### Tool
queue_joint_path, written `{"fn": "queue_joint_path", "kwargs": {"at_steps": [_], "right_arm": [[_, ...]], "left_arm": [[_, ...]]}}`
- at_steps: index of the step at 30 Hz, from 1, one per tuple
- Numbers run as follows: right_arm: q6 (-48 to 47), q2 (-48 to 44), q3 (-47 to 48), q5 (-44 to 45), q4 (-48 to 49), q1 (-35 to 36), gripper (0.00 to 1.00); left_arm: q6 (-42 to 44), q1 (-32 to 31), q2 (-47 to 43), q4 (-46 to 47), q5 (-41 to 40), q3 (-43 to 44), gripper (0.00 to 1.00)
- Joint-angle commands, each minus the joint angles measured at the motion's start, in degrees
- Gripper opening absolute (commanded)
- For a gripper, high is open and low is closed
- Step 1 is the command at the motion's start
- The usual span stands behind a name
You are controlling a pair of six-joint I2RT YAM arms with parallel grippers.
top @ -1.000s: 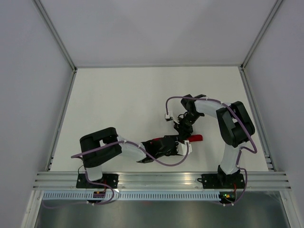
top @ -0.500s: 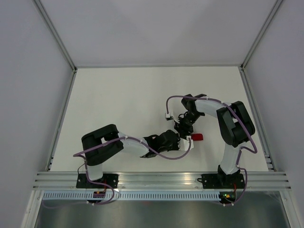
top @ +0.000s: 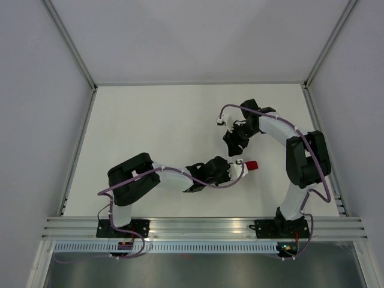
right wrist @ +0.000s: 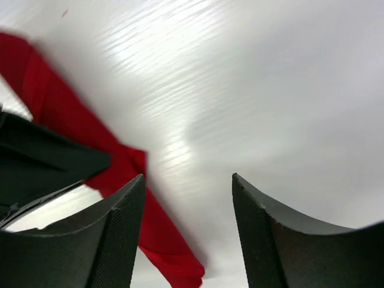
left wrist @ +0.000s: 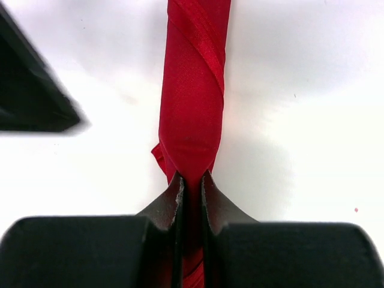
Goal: Fold the napkin, place the utensils inside, and roll it up
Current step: Roll the napkin with the utensil
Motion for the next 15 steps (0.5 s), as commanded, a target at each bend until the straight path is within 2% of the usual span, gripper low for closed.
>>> {"fn": "queue_joint_path", "kwargs": {"at_steps": [1,5,14,15], "right_arm": [[8.82,-3.87,3.48,2.97,7.13,-3.53,0.66],[15.14,-4.22,5.58,5.6,8.11,-6.35,0.67],[20.34,-7.2,4.27,10.1,6.71,-13.56,0.66],[20.43,-7.12,3.57,10.27,6.19,-14.17,0.66]], "left_arm": [[-9.69,-0.25,4.12,-7.79,-0.23,1.52,0.02],[-14.35,-0.24,7.02,-12.26,-3.14,6.6,0.03],[-25.86,-0.25,14.04,-19.13,-11.05,16.71,0.03],[-27.61,-0.16,14.75,-22.35,-12.18,17.78,0.03]]}}
